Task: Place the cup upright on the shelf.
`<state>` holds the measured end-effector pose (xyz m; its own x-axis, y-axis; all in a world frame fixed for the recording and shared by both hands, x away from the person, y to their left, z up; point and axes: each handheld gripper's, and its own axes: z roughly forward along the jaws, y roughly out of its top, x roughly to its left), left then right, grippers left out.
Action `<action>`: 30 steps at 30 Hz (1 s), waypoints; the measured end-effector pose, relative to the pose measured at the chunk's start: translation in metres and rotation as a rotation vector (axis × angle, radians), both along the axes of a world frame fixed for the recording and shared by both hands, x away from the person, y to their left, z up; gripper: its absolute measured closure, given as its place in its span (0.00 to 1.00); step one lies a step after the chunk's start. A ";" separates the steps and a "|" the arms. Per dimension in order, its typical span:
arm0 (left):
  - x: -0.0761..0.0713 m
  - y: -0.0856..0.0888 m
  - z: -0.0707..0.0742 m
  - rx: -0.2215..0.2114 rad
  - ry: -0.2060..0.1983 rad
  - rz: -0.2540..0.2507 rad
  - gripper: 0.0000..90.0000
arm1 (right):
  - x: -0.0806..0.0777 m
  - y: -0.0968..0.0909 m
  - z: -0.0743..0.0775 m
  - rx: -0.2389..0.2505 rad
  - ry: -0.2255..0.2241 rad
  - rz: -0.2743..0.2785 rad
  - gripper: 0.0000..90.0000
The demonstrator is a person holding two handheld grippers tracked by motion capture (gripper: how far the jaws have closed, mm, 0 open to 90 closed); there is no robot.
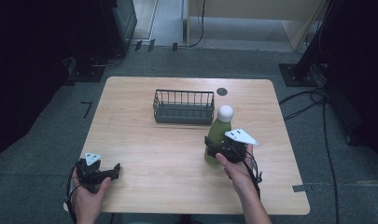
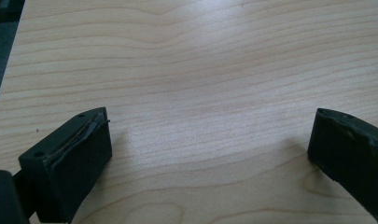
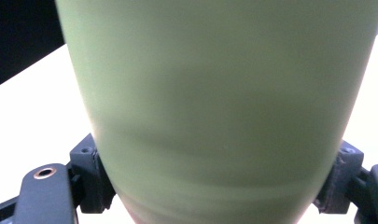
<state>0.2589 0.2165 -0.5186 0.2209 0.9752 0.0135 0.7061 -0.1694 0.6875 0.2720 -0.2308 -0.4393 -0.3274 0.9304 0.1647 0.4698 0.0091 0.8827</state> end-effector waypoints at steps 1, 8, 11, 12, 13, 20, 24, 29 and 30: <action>0.000 0.000 0.000 0.000 0.000 0.000 0.00 | 0.001 0.001 0.001 -0.009 -0.004 0.004 0.21; 0.000 0.000 0.000 0.000 0.000 0.000 0.00 | 0.007 0.009 0.015 0.001 -0.018 0.023 0.22; 0.000 0.000 0.000 0.001 0.000 0.000 0.00 | 0.011 0.012 0.021 -0.005 -0.023 0.028 0.22; 0.000 0.000 0.000 0.001 0.000 0.000 0.00 | 0.012 0.013 0.023 -0.004 -0.024 0.030 0.22; 0.000 0.000 0.000 0.001 0.000 0.000 0.00 | 0.012 0.013 0.023 -0.004 -0.024 0.030 0.22; 0.000 0.000 0.000 -0.001 -0.001 0.001 0.00 | 0.024 0.022 0.041 -0.011 -0.049 0.041 0.22; 0.000 0.000 0.000 -0.001 -0.002 0.002 0.00 | 0.031 0.027 0.052 -0.013 -0.065 0.045 0.22; 0.000 0.000 0.000 -0.001 0.000 0.001 0.00 | 0.039 0.033 0.067 -0.018 -0.090 0.051 0.22; 0.000 0.000 0.000 -0.001 0.000 0.001 0.00 | 0.040 0.034 0.070 -0.018 -0.094 0.052 0.22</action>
<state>0.2589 0.2164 -0.5185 0.2200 0.9754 0.0124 0.7060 -0.1680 0.6880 0.3123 -0.1964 -0.3694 -0.3882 0.9144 0.1144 0.3831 0.0473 0.9225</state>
